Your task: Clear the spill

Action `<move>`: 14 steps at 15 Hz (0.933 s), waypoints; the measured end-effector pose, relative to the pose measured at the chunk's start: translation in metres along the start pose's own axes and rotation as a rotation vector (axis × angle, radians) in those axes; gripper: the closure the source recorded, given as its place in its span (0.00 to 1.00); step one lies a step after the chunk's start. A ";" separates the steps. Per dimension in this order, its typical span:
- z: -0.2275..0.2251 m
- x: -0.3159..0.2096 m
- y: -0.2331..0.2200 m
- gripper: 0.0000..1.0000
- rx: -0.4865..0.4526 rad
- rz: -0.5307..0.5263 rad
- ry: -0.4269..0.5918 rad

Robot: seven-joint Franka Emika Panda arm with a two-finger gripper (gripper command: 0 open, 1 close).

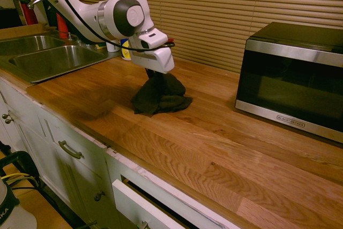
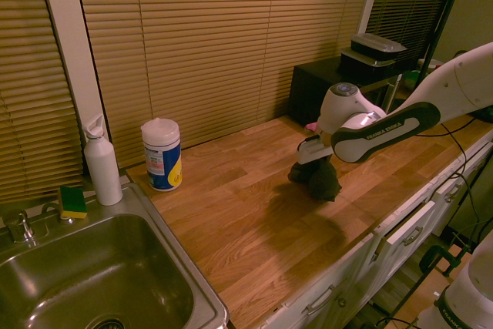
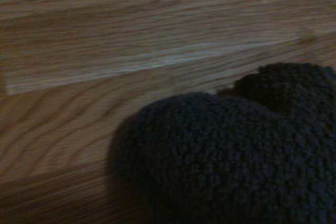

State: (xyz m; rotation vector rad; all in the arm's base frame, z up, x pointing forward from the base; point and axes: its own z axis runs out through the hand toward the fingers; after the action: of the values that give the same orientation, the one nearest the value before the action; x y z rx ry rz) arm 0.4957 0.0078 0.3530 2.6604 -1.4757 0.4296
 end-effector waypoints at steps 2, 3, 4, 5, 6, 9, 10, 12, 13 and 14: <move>-0.007 -0.026 -0.016 1.00 0.010 -0.042 -0.014; -0.010 -0.038 -0.024 1.00 0.017 -0.063 -0.016; -0.014 -0.050 -0.032 1.00 0.022 -0.081 -0.020; -0.020 -0.060 -0.041 1.00 0.029 -0.099 -0.026; -0.027 -0.071 -0.052 1.00 0.038 -0.118 -0.027; -0.042 -0.117 -0.088 1.00 0.049 -0.168 -0.027; -0.043 -0.136 -0.101 1.00 0.050 -0.186 -0.021; -0.045 -0.168 -0.127 1.00 0.050 -0.215 -0.022; -0.048 -0.182 -0.139 1.00 0.050 -0.226 -0.025; -0.051 -0.194 -0.149 1.00 0.059 -0.234 -0.027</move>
State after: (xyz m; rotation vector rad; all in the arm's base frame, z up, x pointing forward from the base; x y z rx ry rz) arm 0.5135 0.2567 0.3594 2.8500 -1.1545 0.4267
